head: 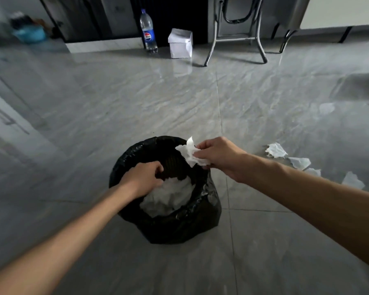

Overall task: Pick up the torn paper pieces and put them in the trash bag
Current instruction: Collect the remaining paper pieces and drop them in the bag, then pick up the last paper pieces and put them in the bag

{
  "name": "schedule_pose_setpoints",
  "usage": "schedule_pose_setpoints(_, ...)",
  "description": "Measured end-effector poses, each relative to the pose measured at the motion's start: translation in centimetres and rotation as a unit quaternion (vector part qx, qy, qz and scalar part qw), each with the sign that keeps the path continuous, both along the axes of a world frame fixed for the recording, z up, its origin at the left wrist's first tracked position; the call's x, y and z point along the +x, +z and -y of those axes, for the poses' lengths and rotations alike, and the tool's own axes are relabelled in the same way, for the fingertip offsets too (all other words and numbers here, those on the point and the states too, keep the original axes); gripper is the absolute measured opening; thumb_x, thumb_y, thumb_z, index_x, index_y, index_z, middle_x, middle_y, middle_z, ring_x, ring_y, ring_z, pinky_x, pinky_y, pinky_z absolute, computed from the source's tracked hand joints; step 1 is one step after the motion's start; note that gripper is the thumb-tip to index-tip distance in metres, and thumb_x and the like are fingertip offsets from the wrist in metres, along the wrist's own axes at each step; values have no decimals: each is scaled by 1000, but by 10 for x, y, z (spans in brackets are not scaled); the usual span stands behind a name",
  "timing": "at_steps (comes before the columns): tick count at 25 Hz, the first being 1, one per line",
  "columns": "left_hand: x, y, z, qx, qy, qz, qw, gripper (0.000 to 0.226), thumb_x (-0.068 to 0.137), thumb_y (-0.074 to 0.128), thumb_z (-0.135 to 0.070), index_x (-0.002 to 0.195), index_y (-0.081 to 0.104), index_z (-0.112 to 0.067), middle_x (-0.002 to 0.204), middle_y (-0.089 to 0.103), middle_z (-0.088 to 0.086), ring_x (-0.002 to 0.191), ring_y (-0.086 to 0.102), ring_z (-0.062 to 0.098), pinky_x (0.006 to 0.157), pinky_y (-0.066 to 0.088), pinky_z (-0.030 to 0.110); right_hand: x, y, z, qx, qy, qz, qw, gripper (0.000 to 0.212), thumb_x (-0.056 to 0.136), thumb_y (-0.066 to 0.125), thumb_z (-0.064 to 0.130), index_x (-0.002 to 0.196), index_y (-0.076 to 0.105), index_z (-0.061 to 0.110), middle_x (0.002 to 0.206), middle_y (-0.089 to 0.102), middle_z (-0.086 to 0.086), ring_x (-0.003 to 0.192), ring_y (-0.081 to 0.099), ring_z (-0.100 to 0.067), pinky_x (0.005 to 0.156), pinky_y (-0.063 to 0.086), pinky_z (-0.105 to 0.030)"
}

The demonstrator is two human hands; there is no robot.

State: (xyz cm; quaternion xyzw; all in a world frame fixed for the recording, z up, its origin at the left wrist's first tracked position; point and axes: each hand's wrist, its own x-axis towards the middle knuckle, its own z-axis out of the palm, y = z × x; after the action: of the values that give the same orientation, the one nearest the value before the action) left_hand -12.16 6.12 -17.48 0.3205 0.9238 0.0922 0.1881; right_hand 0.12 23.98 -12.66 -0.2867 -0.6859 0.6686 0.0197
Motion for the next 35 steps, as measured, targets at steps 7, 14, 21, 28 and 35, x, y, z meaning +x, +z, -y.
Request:
schedule_pose_setpoints(7,16,36,-28,159,16,-90,983,37,75,57,-20,110,53,-29,111,63,-7,96,61,19,72,43,30,6,0,-4,-98,20,35,994,33,90,57,6,122,56,-1,114,61,-20,104,62,-28,92,53,-41)
schedule_pose_setpoints(14,88,39,-121,152,-163,15,975,29,79,55,-22,108,54,-26,111,62,-4,92,60,19,83,51,38,113,-12,-77,-74,-88,40,993,20,86,56,-3,105,64,-2,94,69,-20,84,68,-27,83,56,-35)
schedule_pose_setpoints(21,215,-12,-225,33,-355,126,926,31,81,64,-19,111,60,-17,108,67,2,90,59,17,73,42,23,304,-78,-143,-31,-208,153,966,17,84,61,-1,99,67,4,78,69,-11,65,66,-16,61,56,-23)
schedule_pose_setpoints(28,301,-70,-288,-8,-409,142,901,24,82,65,-14,105,65,-14,104,71,4,81,58,13,67,38,21,458,-162,-153,245,-59,407,878,30,70,78,24,96,63,25,97,59,1,87,59,-19,74,51,-33)
schedule_pose_setpoints(35,319,-114,-315,-26,-382,50,922,28,82,67,-20,109,62,-11,111,66,13,101,62,29,83,48,31,498,-203,-129,373,20,384,844,19,83,60,34,101,61,26,107,58,1,98,56,-20,69,42,-29)
